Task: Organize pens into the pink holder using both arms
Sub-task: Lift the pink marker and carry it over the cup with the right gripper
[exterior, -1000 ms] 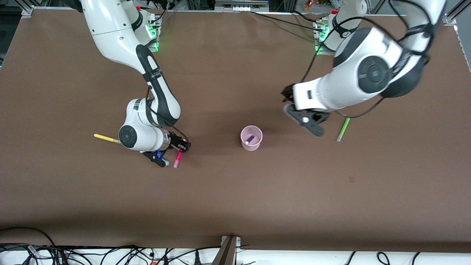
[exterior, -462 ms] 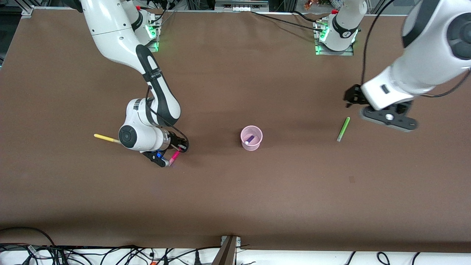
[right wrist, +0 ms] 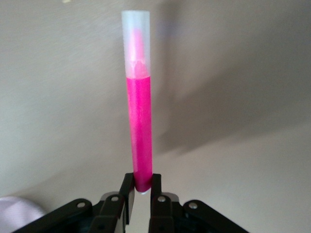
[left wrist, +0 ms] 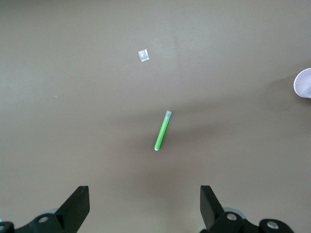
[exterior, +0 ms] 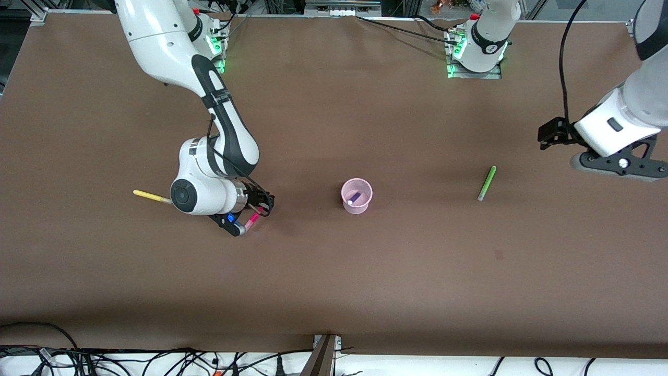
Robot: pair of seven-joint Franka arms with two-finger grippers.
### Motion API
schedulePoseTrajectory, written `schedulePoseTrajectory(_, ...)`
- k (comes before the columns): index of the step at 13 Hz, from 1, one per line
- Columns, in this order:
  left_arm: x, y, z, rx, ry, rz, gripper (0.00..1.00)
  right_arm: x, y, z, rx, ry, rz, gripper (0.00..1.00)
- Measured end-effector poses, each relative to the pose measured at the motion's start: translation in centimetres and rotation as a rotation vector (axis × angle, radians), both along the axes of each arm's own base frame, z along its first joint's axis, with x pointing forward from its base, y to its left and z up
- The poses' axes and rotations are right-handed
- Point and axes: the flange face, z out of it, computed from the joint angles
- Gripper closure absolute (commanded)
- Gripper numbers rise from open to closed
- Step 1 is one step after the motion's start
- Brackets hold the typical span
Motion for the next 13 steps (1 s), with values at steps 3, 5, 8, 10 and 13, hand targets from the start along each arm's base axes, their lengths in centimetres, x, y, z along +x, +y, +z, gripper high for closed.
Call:
schedulePoseTrajectory(3,-0.1,0.1,0.3,0.003,0.0,0.005,0.0,1.0,2.5,4.4,0.083,0.043,-0.106,1.0)
schedulePoseTrajectory(5,-0.1,0.2,0.3,0.004,0.002,0.007,0.0,1.1,4.6,6.4,0.123,0.076,-0.179,1.0)
schedulePoseTrajectory(8,-0.1,0.2,0.3,0.006,0.002,0.021,0.0,-0.6,10.8,9.3,0.17,0.164,-0.296,1.0)
schedulePoseTrajectory(10,-0.1,0.2,0.3,0.007,0.002,0.025,0.0,-2.0,15.0,11.1,0.208,0.196,-0.387,1.0)
schedulePoseTrajectory(13,-0.1,0.2,0.3,0.007,0.002,0.026,0.0,-3.3,18.7,12.4,0.31,0.27,-0.529,1.0)
